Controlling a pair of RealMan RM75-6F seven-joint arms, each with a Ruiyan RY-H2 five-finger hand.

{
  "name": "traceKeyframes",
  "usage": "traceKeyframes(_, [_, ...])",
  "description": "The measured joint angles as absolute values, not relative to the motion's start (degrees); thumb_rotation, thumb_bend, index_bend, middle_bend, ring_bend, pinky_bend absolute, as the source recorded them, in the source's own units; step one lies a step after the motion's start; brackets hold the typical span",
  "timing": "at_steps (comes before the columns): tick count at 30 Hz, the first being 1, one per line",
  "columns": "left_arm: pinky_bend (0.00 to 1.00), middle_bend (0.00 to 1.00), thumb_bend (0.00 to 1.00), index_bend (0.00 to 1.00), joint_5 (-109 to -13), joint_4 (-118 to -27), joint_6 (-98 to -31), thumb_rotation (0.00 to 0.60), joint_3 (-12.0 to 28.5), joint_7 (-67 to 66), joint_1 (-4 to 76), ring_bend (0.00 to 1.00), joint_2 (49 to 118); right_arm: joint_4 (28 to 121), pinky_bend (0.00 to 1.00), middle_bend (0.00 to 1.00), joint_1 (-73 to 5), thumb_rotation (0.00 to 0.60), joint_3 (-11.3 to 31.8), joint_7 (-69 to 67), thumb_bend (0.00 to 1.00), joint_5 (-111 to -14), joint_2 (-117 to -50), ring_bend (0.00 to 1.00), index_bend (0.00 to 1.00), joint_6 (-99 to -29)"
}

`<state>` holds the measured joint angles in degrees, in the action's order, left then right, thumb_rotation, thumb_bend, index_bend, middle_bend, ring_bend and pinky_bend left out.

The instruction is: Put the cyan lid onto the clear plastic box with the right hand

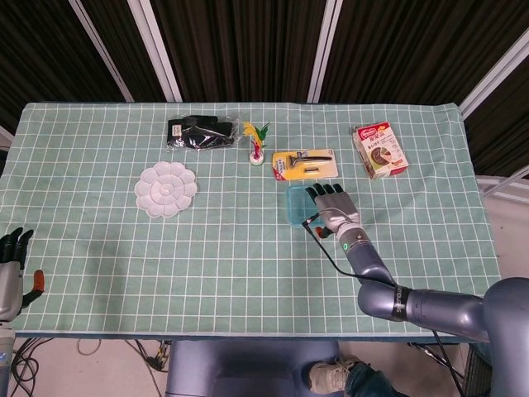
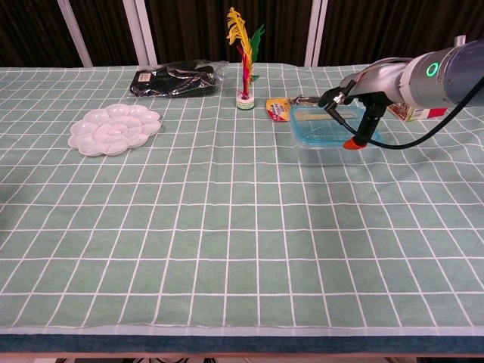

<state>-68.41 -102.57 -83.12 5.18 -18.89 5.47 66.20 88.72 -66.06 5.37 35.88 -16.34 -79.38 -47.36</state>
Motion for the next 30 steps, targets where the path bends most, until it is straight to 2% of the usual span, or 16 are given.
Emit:
traceKeyframes(11, [0.00,0.00,0.53,0.06,-68.50,-102.55,-83.00,0.600,5.09,-18.88,5.52,0.00,66.22,92.28,0.00,0.03,-65.71,0.600,6.79,34.36,0.39,-16.71,-76.21,0.00,0.01,-49.24])
traceKeyframes(15, [0.00,0.00,0.53,0.06,-68.46,-102.62,-82.86,0.600,5.07,-18.84,5.56,0.00,66.21,93.73,0.00,0.03,-64.57,0.600,8.23,31.82,0.39,-20.75,-75.86,0.00,0.16,-51.30])
traceKeyframes(20, [0.00,0.00,0.53,0.06,-68.29,-102.81,-82.70,0.600,5.09,-18.72,5.59,0.00,66.11,94.15,0.00,0.03,-62.90,0.600,9.61,28.36,0.39,-27.61,-77.08,0.00,0.40,-53.67])
traceKeyframes(25, [0.00,0.00,0.53,0.06,-68.01,-102.95,-82.43,0.600,5.18,-18.39,5.64,0.00,65.88,91.55,0.00,0.03,-61.41,0.600,11.24,24.24,0.39,-32.83,-80.84,0.00,0.46,-55.21])
traceKeyframes(30, [0.00,0.00,0.53,0.06,-67.72,-103.07,-82.08,0.600,5.22,-18.28,5.75,0.00,65.68,89.33,0.00,0.03,-60.98,0.600,11.99,23.73,0.39,-33.97,-82.89,0.00,0.50,-55.01])
